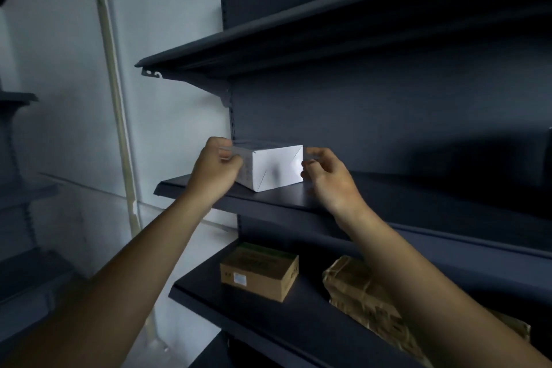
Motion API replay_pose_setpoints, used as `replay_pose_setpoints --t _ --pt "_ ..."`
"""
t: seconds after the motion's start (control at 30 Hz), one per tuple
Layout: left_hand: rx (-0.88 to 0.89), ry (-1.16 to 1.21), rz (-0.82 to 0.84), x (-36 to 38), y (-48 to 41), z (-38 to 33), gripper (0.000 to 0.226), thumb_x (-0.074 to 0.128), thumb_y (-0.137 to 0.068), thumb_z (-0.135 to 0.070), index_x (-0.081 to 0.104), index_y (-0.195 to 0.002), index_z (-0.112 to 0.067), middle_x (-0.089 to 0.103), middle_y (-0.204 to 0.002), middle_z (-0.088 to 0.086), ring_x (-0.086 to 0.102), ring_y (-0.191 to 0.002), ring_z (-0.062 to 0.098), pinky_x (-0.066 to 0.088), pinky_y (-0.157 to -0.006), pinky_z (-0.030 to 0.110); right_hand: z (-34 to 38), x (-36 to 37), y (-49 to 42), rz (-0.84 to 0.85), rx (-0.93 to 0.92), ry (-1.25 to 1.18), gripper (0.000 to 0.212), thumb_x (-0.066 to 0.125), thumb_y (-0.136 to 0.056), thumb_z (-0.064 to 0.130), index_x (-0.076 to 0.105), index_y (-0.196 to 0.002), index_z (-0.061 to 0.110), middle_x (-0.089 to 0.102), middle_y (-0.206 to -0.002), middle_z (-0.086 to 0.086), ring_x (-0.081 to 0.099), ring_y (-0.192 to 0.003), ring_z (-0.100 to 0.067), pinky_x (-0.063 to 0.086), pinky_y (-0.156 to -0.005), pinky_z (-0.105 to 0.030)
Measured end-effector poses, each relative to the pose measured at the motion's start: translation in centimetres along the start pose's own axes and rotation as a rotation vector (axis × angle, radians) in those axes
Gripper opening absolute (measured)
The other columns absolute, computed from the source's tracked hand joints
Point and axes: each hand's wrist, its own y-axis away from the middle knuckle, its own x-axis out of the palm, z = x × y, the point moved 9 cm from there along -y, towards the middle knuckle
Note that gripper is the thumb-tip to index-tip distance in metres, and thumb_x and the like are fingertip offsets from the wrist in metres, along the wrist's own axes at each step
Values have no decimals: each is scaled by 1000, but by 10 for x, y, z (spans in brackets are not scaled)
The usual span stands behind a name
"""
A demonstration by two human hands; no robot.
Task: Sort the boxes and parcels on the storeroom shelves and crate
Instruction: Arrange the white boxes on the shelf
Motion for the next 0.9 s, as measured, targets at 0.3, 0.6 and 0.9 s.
replay_pose_setpoints --t 0.3,0.6,0.9 --pt "-61 -122 42 -6 -156 93 63 54 -94 -41 37 -143 -6 36 -146 17 40 -132 33 38 -106 41 -22 29 -48 -85 158 413 36 39 -100 41 55 -106 10 64 -88 -5 64 -66 -14 53 -72 -35" --pt "-339 225 424 51 -218 153 65 51 -87 -65 45 -129 -15 49 -130 4 51 -116 26 46 -89 39 -36 62 -71 -224 482 478 60 34 -98 59 52 -131 12 64 -92 -11 65 -71 -26 49 -59 -28" --pt "-276 269 378 75 -251 178 110 69 -43 -68 46 -139 -19 51 -137 8 52 -121 29 47 -100 45 -31 73 -77 -315 537 540 57 31 -98 59 56 -68 17 54 -77 -8 61 -84 -31 53 -83 -40"
